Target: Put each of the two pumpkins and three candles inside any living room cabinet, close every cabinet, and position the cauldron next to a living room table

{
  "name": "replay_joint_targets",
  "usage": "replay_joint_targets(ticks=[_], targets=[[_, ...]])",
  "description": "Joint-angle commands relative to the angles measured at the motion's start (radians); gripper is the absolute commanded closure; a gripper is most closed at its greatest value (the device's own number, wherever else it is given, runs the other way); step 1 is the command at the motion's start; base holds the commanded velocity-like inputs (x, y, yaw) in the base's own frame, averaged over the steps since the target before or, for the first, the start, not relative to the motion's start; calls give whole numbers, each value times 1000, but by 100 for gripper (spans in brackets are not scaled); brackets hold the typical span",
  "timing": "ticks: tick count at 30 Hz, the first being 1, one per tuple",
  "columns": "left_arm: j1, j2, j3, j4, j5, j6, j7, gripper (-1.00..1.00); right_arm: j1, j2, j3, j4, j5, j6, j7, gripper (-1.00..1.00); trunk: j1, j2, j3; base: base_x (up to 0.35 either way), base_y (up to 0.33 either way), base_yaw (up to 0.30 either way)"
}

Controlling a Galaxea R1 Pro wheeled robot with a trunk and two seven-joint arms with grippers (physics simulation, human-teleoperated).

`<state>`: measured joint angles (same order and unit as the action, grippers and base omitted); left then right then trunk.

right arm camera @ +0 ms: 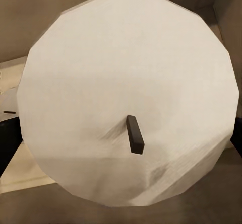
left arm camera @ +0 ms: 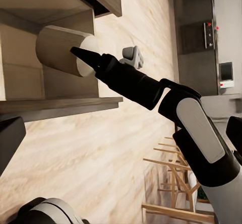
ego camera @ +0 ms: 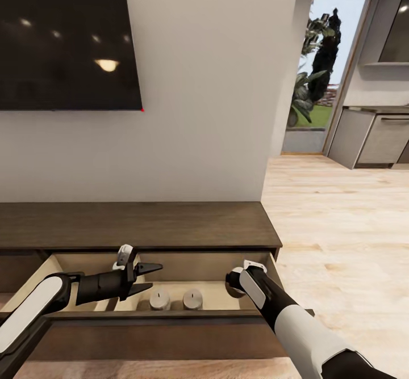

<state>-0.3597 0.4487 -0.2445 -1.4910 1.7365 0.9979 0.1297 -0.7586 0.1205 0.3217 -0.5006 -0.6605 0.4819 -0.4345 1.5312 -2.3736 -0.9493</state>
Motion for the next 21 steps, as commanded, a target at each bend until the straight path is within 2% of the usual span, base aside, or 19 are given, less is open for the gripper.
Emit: replay_joint_targets(ticks=[1,6,18,21], targets=[[-1,1,-1,-1,11,1,9,-100,-1,-1,7,-1,-11,1,-6,100,0,0,-1,0,0,0],[0,1,-2,-3,10,1,-1,-100,-1,-1,7,-1,-11,4,12,100,0,0,-1,16,0,0],[1,1,-4,-2,9,-1,-2,-100,-1,-1,7,0,-13,7,14,100,0,0,-1,116,0,0],[1,1,-4,-2,9,0,-2,-100,-1,-1,6,6,-13,38,14,100,0,0,-1,62,0,0]])
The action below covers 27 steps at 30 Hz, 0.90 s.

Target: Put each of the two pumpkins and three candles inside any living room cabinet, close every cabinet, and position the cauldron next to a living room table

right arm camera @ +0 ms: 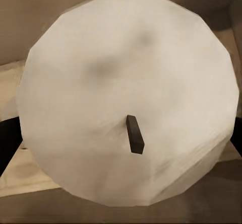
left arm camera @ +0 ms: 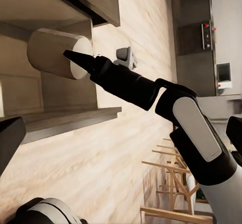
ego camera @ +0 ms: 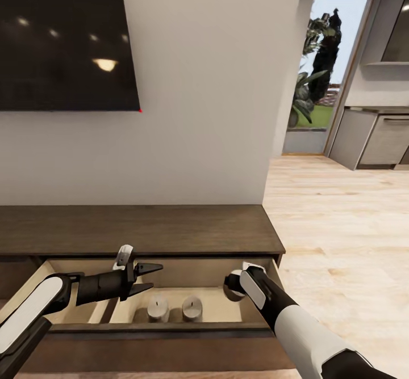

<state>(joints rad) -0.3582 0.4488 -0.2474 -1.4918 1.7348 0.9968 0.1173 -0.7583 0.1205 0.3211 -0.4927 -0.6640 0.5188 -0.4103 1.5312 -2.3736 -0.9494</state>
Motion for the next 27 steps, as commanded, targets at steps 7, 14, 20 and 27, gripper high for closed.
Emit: replay_joint_targets(ticks=[7,14,20,27], targets=[[-1,0,-1,-1,11,1,10,-100,-9,1,4,4,-15,90,-12,100,0,0,-1,10,0,0],[-1,1,-1,-1,11,1,10,-100,-22,1,3,10,-18,109,-15,100,4,-7,-4,0,0,0],[-1,1,-1,-1,11,1,10,-100,-22,1,4,10,-11,105,-15,100,27,-49,-23,0,0,0],[-1,1,-1,-4,11,2,9,-100,-22,2,5,10,-6,97,-13,100,54,-98,-45,0,0,0]])
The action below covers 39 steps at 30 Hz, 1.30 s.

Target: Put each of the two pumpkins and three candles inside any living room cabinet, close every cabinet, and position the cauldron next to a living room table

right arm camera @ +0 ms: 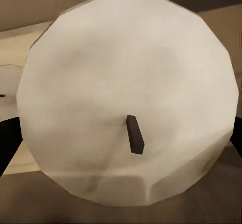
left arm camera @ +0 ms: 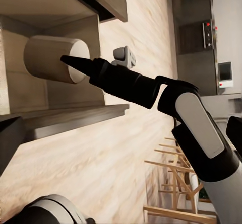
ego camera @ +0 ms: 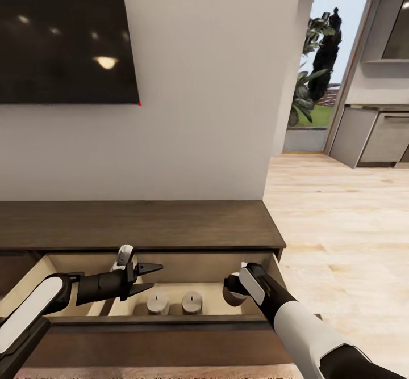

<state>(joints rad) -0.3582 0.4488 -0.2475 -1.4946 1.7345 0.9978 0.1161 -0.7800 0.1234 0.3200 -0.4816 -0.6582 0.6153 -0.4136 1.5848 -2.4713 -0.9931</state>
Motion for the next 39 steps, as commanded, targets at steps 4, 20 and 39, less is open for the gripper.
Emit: replay_joint_targets(ticks=[4,20,39], targets=[[-1,1,-1,-2,12,1,10,-100,-2,-1,7,-4,-11,-9,-10,100,15,-29,-14,0,0,0],[1,1,-1,-21,13,1,10,-100,-10,6,8,-5,20,-54,-10,100,19,-31,-45,1,0,0],[1,2,-1,-17,15,1,10,-100,-10,7,12,-3,20,-54,-10,100,19,-31,-45,77,-5,0]])
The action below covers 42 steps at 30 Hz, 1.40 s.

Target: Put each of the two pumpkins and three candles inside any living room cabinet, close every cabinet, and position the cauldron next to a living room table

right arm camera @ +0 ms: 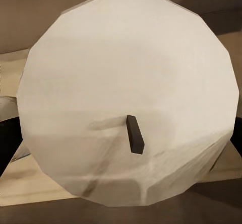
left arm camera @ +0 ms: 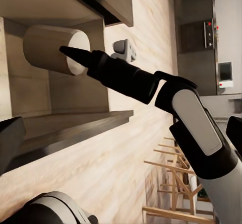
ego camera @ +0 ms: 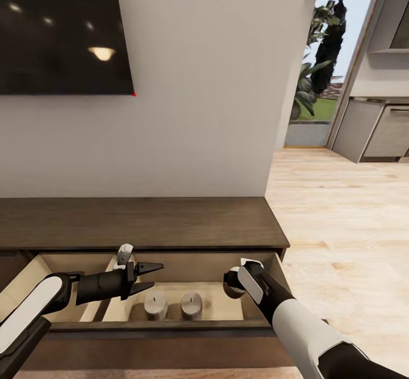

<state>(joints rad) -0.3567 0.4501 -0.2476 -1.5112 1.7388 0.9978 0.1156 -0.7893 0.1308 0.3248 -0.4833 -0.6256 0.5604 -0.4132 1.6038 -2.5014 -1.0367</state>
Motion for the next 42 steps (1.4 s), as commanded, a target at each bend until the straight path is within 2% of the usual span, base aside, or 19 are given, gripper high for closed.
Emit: replay_joint_targets(ticks=[1,6,14,20,31,32,38,42], targets=[[-1,1,-1,-1,15,1,10,-100,-1,-1,15,-1,-13,0,-10,100,0,0,-1,1,0,0],[-1,1,-1,-2,32,1,10,-100,-1,-1,36,0,-13,0,-10,100,1,-1,-13,0,0,0],[0,1,-1,-20,36,1,10,-100,-1,0,39,0,-13,-1,-10,100,5,-3,-44,0,0,0],[18,1,-1,-40,63,1,10,-100,-1,0,39,-1,-13,-1,-10,100,7,-4,-67,0,0,0],[21,1,-1,-43,67,1,10,-100,-1,0,39,-1,-13,-1,-10,100,7,-4,-67,0,0,0],[21,1,-1,-43,67,1,10,-100,-1,0,39,-1,-13,-1,-10,-100,7,-4,-67,0,0,0],[21,1,-1,-43,69,1,10,-100,-1,0,40,-2,-13,-1,-10,-100,7,-4,-67,0,0,0],[21,2,-1,-41,88,1,10,-100,-1,0,40,-2,-13,-1,-10,-100,7,-4,-67,0,0,0]])
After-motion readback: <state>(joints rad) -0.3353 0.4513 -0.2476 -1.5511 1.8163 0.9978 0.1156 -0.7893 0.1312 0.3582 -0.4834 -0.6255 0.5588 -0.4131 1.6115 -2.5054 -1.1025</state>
